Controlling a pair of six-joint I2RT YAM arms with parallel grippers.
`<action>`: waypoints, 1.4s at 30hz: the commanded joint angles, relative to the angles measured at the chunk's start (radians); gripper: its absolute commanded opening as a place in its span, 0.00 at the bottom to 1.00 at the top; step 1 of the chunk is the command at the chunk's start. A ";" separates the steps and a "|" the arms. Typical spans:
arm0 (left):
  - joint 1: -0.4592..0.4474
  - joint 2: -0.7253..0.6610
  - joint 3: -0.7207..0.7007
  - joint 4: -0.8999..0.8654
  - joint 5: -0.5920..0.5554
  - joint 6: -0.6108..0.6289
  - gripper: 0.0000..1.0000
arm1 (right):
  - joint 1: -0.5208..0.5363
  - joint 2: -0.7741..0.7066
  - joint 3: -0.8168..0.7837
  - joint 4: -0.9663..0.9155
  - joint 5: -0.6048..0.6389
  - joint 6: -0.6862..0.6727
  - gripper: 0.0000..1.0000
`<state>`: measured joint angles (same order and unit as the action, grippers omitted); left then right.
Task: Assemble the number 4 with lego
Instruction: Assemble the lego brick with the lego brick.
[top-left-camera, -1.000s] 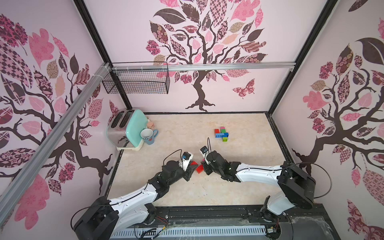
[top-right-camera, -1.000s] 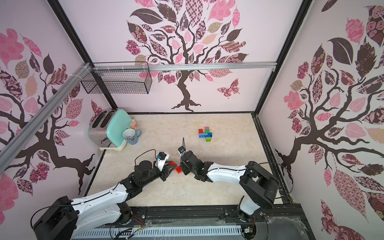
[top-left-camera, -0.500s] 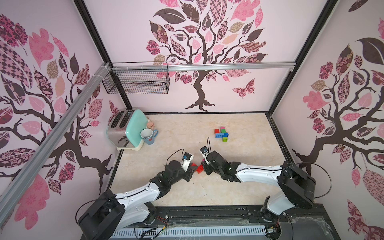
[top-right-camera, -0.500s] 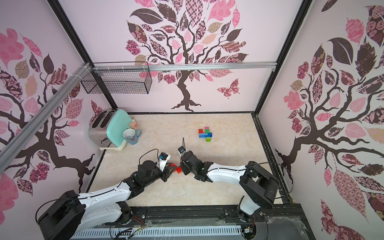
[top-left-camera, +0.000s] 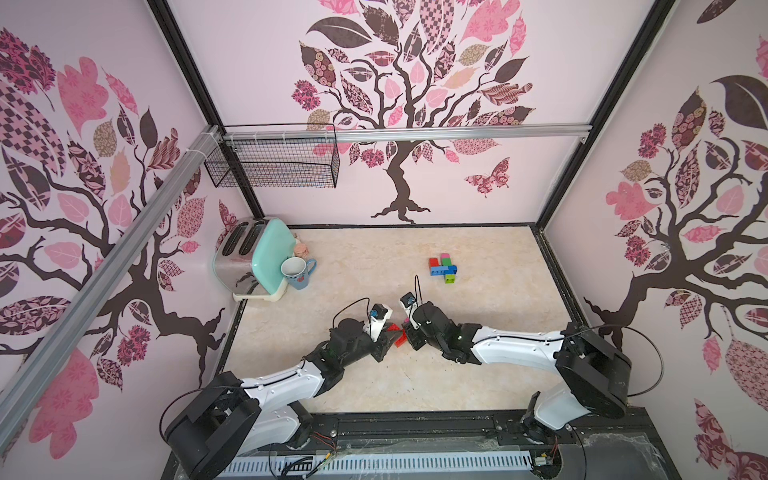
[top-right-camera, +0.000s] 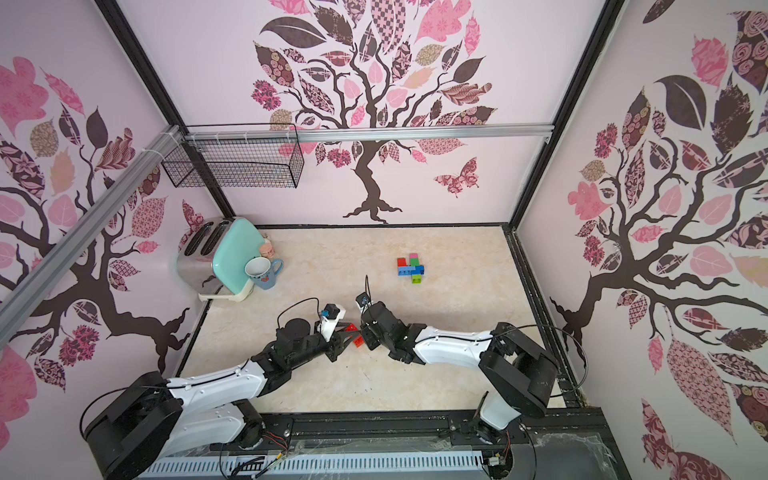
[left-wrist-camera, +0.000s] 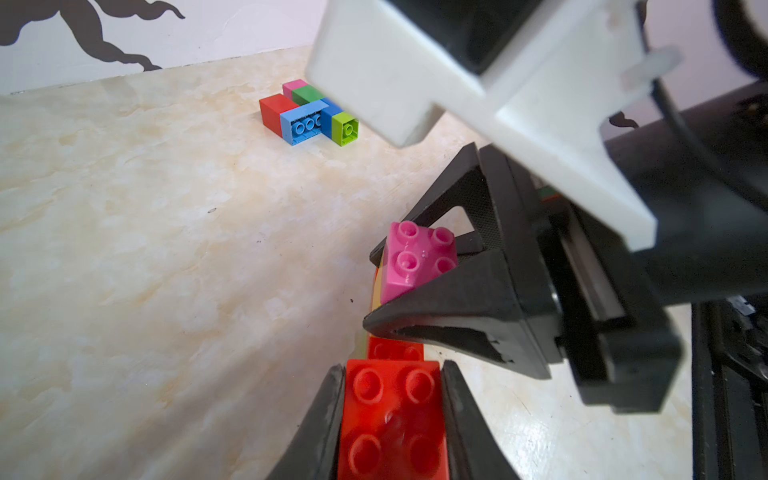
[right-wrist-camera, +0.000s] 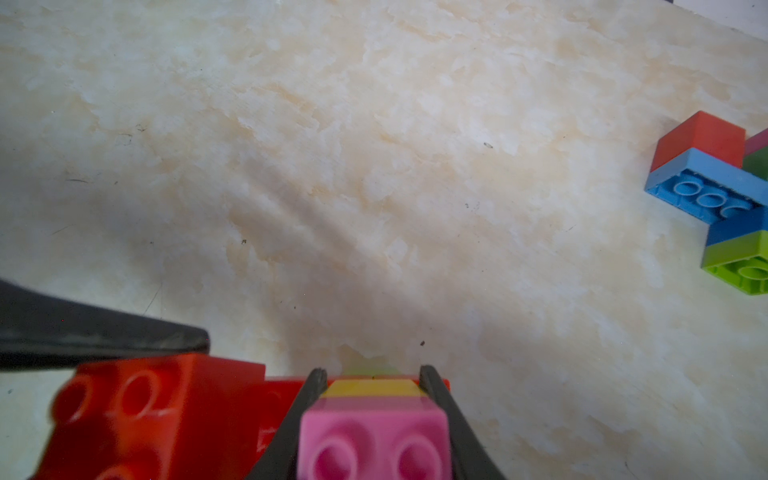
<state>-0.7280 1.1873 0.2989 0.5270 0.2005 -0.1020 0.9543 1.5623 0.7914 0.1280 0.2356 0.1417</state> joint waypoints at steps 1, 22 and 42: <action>0.003 -0.012 0.008 0.030 0.038 0.004 0.00 | -0.001 0.058 -0.055 -0.218 -0.004 -0.007 0.00; 0.002 0.131 0.037 0.038 0.078 0.020 0.00 | 0.000 0.049 -0.076 -0.203 -0.035 -0.006 0.00; -0.022 0.135 0.035 -0.024 0.092 0.098 0.00 | -0.002 0.054 -0.072 -0.208 -0.039 -0.007 0.00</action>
<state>-0.7387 1.3113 0.3313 0.5892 0.2798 -0.0174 0.9543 1.5620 0.7834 0.1436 0.2283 0.1375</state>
